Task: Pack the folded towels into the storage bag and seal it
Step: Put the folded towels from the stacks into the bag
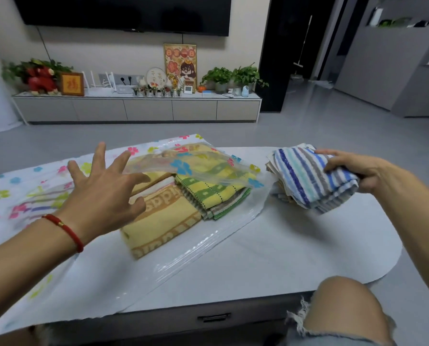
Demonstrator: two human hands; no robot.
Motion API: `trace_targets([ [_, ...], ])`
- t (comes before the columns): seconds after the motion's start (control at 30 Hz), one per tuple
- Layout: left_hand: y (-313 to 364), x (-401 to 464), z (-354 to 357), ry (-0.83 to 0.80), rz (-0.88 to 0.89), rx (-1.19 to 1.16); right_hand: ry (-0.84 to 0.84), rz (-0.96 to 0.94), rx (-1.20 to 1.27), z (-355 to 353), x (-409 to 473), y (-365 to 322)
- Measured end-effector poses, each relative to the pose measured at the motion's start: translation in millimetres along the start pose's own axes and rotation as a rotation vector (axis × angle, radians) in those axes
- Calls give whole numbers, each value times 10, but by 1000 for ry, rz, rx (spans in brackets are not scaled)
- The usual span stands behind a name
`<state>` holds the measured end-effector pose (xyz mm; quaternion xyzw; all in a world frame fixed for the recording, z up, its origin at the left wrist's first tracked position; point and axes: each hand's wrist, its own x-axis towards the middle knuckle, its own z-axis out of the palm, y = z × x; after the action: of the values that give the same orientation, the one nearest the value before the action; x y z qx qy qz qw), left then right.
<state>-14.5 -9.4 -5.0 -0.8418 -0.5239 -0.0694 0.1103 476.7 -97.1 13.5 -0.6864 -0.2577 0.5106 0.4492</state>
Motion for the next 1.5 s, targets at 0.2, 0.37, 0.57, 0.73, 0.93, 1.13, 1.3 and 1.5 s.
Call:
trace_targets([
  [0.2,-427,-371,15,-139,-23,121,-243,-40,177,480,-816,519],
  [0.37,-633,-527,-39,-220,2,146,-570,55,181,1501,-979,923],
  [0.57,-579,-396,-308,-69,8,140,-601,-49,253,2965,-665,925],
  [0.73,-587,-294,-439,-40,-19,108,-264,-277,688,3782,-231,842],
  [0.93,-587,-313,-368,-17,2,126,67,-405,-51,3983,27,1500],
  [1.13,-579,-314,-320,12,21,95,39,-340,-595,3805,-34,1311],
  [1.3,-549,-381,-258,40,31,79,11,-331,-603,3808,19,1361],
  [1.5,-445,-401,-168,31,16,65,198,-394,-464,3322,136,1310],
])
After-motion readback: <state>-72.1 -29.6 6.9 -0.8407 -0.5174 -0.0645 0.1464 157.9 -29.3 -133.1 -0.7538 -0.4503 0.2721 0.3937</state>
